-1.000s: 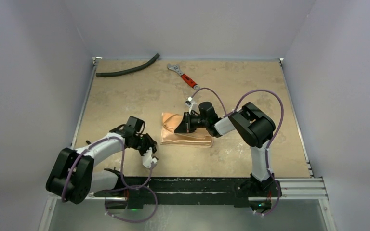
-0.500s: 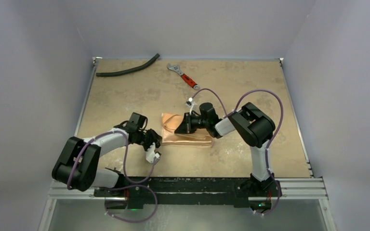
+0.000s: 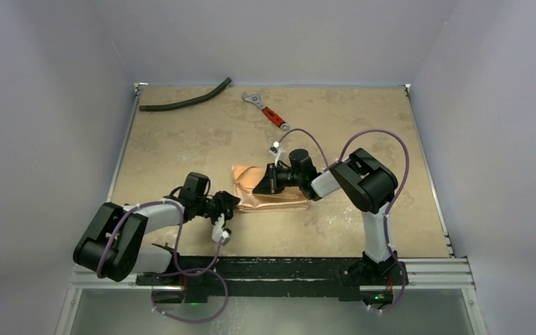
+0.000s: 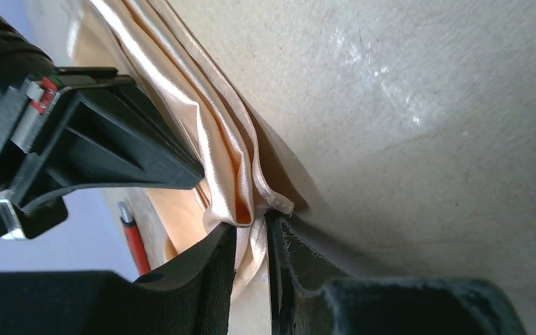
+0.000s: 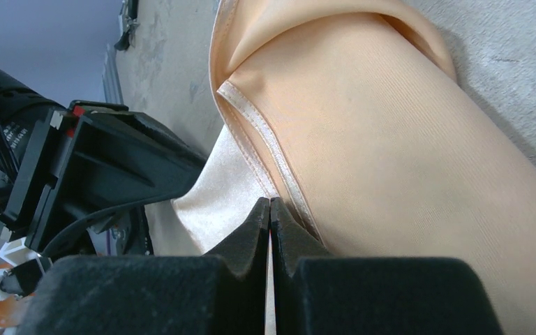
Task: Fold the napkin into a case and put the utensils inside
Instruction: Pick up the 2/3-rectangle-folded napkin at the center of the board.
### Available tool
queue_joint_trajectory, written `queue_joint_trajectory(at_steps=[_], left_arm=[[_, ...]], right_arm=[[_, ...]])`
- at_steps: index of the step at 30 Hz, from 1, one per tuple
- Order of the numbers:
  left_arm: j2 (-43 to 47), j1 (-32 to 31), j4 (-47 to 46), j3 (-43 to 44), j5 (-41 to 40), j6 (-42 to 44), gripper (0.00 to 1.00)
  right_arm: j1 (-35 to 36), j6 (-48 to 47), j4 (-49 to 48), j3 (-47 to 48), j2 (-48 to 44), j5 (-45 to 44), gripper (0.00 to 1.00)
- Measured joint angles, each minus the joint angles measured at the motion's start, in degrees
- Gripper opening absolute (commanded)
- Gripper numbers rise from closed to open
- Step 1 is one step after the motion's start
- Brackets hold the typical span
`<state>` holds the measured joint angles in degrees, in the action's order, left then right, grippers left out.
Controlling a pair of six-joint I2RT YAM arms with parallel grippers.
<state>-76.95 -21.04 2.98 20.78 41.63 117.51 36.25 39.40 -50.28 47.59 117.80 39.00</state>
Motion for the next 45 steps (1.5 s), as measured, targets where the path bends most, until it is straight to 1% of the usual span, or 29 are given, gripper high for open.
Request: queue_joint_trajectory(at_steps=[5, 14, 17, 19, 20, 21, 22, 25, 31, 35, 39, 45], left_arm=[[-0.3, 0.0, -8.3, -3.7, 3.5, 0.0, 0.24], [-0.5, 0.0, -15.7, -7.0, 5.0, 0.0, 0.25], [-0.4, 0.0, -17.7, -8.1, 5.1, 0.0, 0.27], [0.2, 0.0, -18.4, -8.7, 5.0, 0.0, 0.5], [0.8, 0.0, -18.7, -9.0, 5.1, 0.0, 0.59], [1.4, 0.0, -19.1, -9.2, 5.1, 0.0, 0.63], [2.3, -0.1, -19.9, -9.3, 5.5, 0.0, 0.64], [4.1, -0.2, -20.3, -9.7, 5.3, 0.0, 0.64], [4.8, -0.2, -20.4, -10.3, 5.2, -0.1, 0.64], [4.5, -0.2, -20.4, -10.3, 5.5, 0.0, 0.61], [1.8, -0.2, -21.3, -9.6, 6.8, 0.0, 0.56], [-3.3, -0.2, -21.0, -6.6, 7.8, 0.0, 0.37]], right_arm=[[0.0, 0.1, 0.0, 0.0, 0.0, 0.0, 0.04], [0.0, 0.1, 0.1, 0.0, 0.1, 0.2, 0.04], [0.0, 0.1, 0.1, 0.1, 0.1, 0.2, 0.03], [0.0, 0.1, 0.0, 0.1, 0.1, 0.3, 0.03], [0.0, 0.1, 0.0, 0.1, 0.2, 0.4, 0.03], [0.0, 0.1, 0.0, 0.1, 0.3, 0.6, 0.03], [0.0, 0.1, 0.0, 0.1, 0.3, 0.7, 0.03], [0.0, 0.2, -0.1, 0.1, 0.3, 0.7, 0.03], [0.0, 0.6, -0.7, 0.2, 0.8, 1.1, 0.03], [0.0, 0.7, -0.9, 0.2, 0.9, 1.2, 0.03], [0.0, 0.8, -1.1, 0.2, 1.1, 1.3, 0.03], [0.0, 0.8, -1.1, 0.3, 1.1, 1.4, 0.03]])
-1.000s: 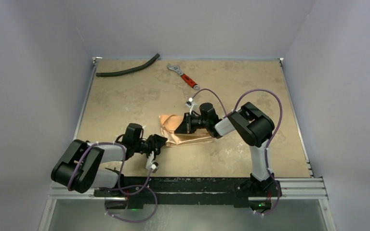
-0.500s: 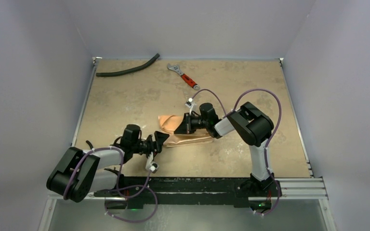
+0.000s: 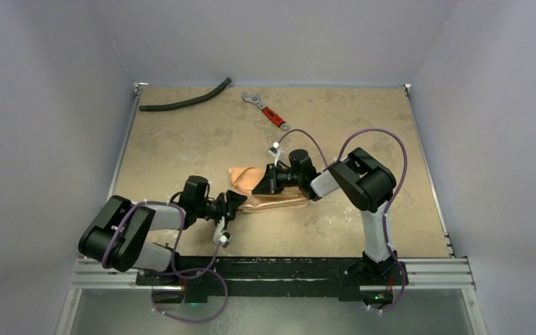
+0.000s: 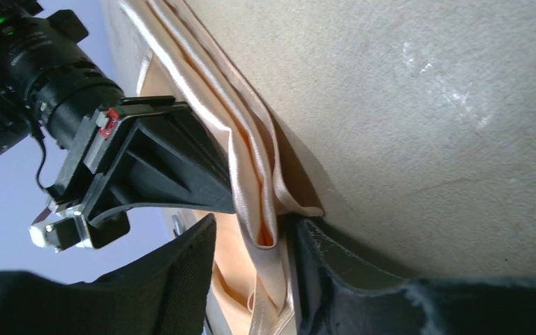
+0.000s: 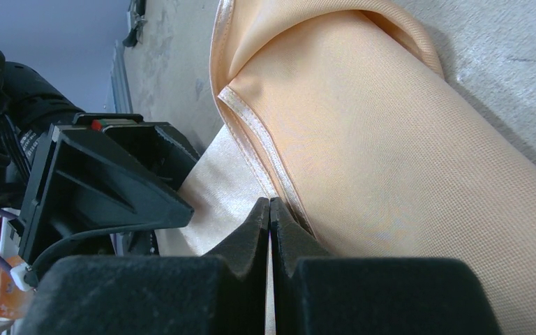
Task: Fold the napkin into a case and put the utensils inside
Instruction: Pick up the 2/3-rectangle-folded napkin at the center of the board.
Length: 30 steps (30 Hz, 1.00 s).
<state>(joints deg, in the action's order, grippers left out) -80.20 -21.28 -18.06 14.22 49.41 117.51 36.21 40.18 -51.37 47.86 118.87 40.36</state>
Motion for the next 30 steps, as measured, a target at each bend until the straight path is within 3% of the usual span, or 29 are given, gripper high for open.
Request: queue_joint_trajectory(at_steps=[9, 11, 12, 22, 30], left_arm=[[-1.6, -0.2, 1.0, 0.9, -0.4, 0.0, 0.3], [-1.6, -0.3, 1.0, 1.0, -0.7, 0.0, 0.03], [-1.7, -0.4, 1.2, 1.0, -0.9, 0.0, 0.0], [-2.1, -1.0, 9.6, 4.6, -2.5, 0.0, 0.0], [-2.0, -1.9, 17.2, 8.5, -4.3, -1.0, 0.0]], right_arm=[[0.0, -0.1, 0.0, 0.0, 0.0, 0.0, 0.02], [0.0, -0.1, 0.0, 0.0, 0.0, 0.0, 0.03], [0.0, -0.1, 0.0, 0.0, 0.0, 0.0, 0.03], [0.0, -0.2, 0.1, 0.0, -0.3, 0.1, 0.13], [0.0, -5.0, 4.5, -1.8, -6.9, -1.0, 0.45]])
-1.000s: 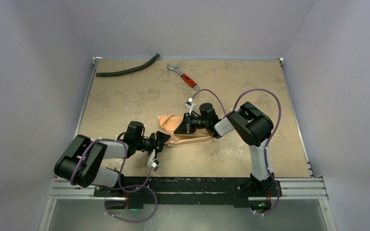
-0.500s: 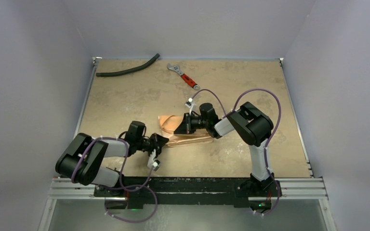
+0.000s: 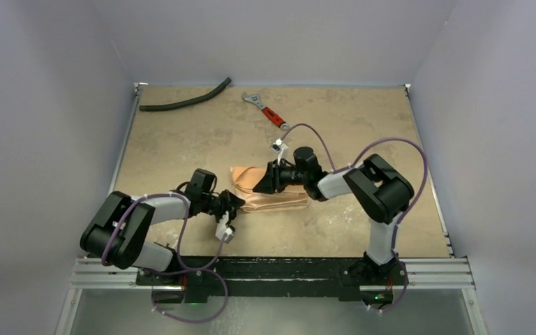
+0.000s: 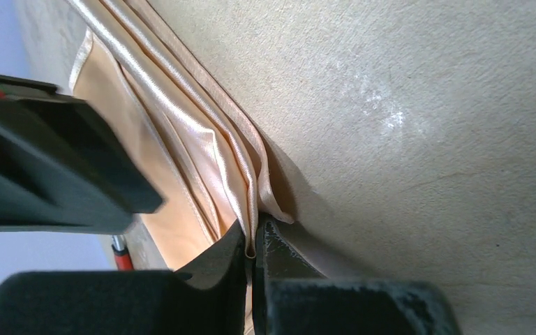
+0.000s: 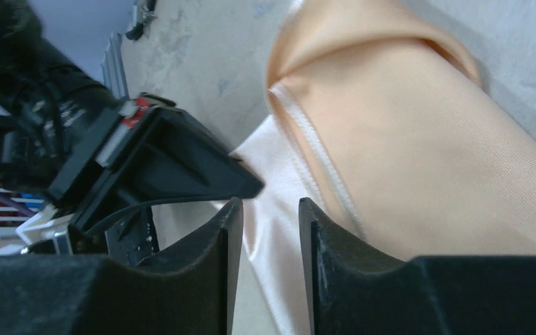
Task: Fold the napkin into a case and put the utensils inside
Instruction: Pick up the 2/3-rectangle-folded napkin at the center of the board.
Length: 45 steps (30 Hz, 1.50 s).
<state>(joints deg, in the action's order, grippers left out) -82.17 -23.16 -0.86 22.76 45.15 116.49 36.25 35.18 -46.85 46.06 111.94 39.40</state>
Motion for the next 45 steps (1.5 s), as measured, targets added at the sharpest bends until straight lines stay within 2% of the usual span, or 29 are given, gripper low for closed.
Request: queue_joint_trajectory(at_steps=[2, 5, 8, 10, 17, 22, 27, 33, 39, 45], left_arm=[[0.2, -0.3, 1.7, 0.9, -0.6, -1.1, 0.0], [0.5, -0.7, 3.3, 1.5, -1.1, -2.5, 0.0], [0.7, -1.2, 4.4, 2.1, -1.6, -3.9, 0.0], [0.8, -1.9, 5.4, 2.7, -2.0, -5.5, 0.0], [1.6, -2.5, 7.9, 3.4, -2.5, -8.7, 0.0], [1.7, -2.5, 7.8, 3.4, -2.5, -9.8, 0.0], [1.7, -2.5, 7.6, 3.4, -2.5, -10.6, 0.0], [1.7, -2.5, 7.5, 3.4, -2.6, -10.9, 0.0], [1.7, -2.5, 7.4, 3.4, -2.6, -10.9, 0.0], [1.7, -2.5, 7.4, 3.4, -2.6, -10.8, 0.0]], right_arm=[[0.0, -2.2, -1.2, -2.7, -4.7, -1.3, 0.58], [0.0, -6.5, -6.3, -8.7, -13.1, -2.6, 0.66], [0.7, -12.2, -9.3, -11.3, -17.0, -3.8, 0.82], [2.7, -17.2, -10.9, -13.6, -18.4, -6.0, 0.86], [12.4, -33.4, -12.7, -19.8, -19.2, -15.0, 0.87], [15.4, -40.2, -16.0, -21.0, -16.9, -21.5, 0.87], [20.5, -46.3, -19.1, -19.5, -10.4, -28.2, 0.87], [24.2, -51.0, -21.0, -17.3, -5.5, -33.0, 0.86], [24.6, -53.4, -23.7, -14.6, -2.1, -37.7, 0.81], [25.2, -56.3, -25.6, -14.3, -0.9, -42.3, 0.69]])
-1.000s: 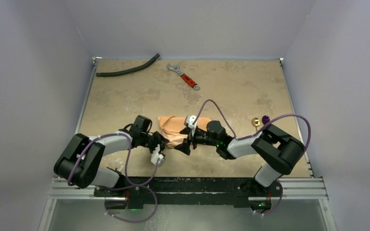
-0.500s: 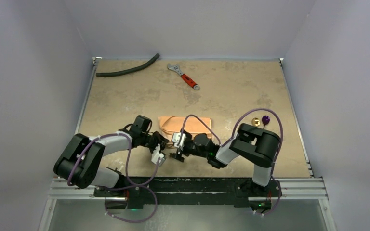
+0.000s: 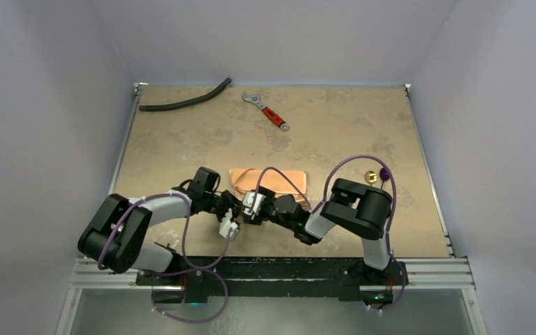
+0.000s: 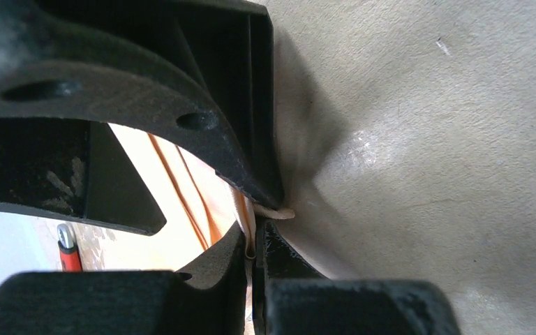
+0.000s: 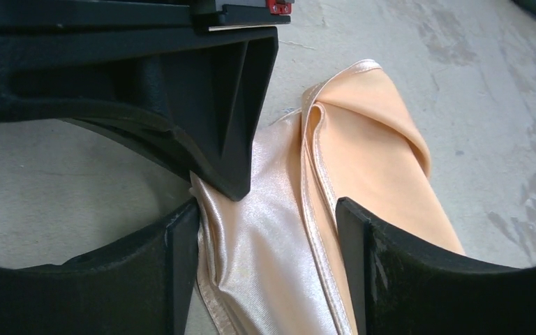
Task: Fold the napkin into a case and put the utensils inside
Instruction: Pick up the 2/3-rectangle-folded napkin at the center of the board.
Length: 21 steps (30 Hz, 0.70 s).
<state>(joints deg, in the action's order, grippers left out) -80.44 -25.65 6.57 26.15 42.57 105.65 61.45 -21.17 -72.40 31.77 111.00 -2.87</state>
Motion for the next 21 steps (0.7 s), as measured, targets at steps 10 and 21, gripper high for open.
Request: queue_joint_trajectory(at_steps=[10, 21], left_arm=[[0.1, 0.0, -0.1, 0.0, -0.4, 0.0, 0.0], [0.6, 0.0, -1.1, 0.0, -1.0, 0.3, 0.31]], right_arm=[[1.8, -3.6, 0.1, 0.0, 0.1, -3.0, 0.33], [2.4, -2.9, 1.6, 0.0, 0.1, 1.2, 0.0]])
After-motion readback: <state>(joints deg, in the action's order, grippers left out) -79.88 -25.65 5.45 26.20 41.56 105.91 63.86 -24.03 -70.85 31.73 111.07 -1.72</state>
